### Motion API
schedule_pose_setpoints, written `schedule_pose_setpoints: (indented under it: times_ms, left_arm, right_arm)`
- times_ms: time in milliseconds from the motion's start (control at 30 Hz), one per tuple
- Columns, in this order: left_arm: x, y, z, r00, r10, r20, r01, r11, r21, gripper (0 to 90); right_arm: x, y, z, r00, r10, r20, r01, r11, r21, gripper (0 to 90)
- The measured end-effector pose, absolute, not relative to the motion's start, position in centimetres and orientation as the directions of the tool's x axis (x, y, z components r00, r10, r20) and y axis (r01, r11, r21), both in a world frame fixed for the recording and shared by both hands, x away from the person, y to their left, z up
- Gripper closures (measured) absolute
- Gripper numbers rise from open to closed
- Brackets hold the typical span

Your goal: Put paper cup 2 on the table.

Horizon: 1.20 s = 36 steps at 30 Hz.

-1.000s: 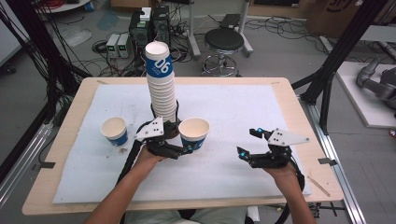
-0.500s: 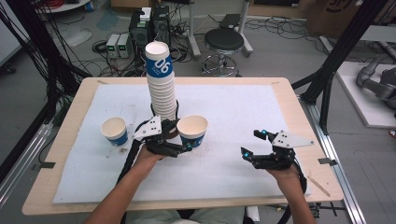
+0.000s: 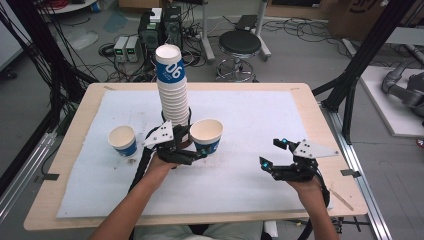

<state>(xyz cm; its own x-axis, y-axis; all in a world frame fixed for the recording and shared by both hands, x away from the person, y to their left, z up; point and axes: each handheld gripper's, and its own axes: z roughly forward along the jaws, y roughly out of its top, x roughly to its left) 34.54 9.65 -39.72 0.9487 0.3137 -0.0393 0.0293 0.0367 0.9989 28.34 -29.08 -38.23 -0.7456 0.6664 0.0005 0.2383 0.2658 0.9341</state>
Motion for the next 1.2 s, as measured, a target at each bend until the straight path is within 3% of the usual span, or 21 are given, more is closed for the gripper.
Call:
schedule_pose_setpoints:
  times_ms: [433,900,1200]
  left_arm:
    - [37.7,6.1,-39.2,0.942,0.331,-0.047,0.056,-0.020,0.998,27.3]
    - [40.6,2.9,-43.7,0.897,0.424,-0.125,0.182,-0.097,0.979,26.8]
    - [40.8,1.8,-44.9,0.893,0.434,-0.122,0.212,-0.166,0.963,26.7]
  right_arm:
    - [28.0,-29.8,-38.3,-0.744,0.668,0.000,0.239,0.266,0.934,19.1]
    - [28.0,-30.2,-38.4,-0.748,0.664,0.015,0.245,0.256,0.935,19.1]
    - [28.0,-30.2,-38.4,-0.750,0.662,0.015,0.245,0.256,0.935,19.2]
